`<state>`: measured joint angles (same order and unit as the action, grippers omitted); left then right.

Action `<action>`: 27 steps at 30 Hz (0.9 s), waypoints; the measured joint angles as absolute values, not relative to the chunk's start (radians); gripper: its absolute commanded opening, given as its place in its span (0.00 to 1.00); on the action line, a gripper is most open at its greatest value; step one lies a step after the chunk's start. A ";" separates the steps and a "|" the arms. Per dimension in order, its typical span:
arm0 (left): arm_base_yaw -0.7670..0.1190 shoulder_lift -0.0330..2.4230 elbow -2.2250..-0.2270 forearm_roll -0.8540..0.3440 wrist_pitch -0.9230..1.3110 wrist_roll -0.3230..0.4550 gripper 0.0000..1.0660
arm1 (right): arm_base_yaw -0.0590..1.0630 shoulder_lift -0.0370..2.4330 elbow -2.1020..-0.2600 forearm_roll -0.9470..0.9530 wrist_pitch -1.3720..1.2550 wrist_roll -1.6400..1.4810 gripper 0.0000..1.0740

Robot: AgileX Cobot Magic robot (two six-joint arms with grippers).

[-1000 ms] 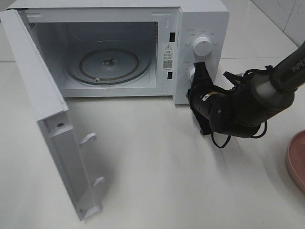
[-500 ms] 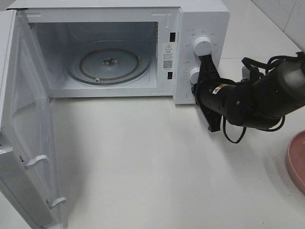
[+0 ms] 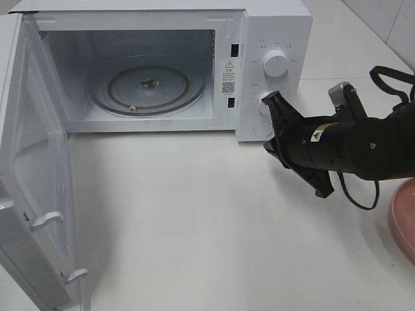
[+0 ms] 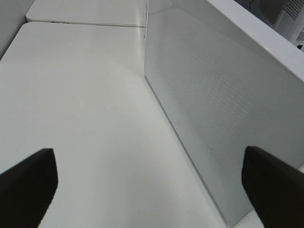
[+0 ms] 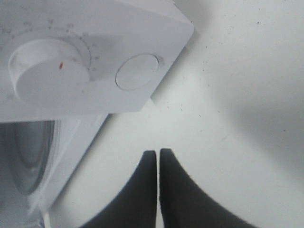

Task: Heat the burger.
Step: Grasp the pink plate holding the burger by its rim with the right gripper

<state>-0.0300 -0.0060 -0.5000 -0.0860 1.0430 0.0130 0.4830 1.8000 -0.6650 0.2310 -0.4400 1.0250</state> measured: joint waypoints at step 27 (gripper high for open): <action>-0.030 -0.006 -0.500 -0.086 1.043 0.013 0.92 | 0.483 1.422 -0.658 0.000 0.469 0.319 0.22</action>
<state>-0.0300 -0.0060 -0.5000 -0.0860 1.0430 0.0130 0.4830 1.4220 -0.6580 0.0000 0.4690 0.3190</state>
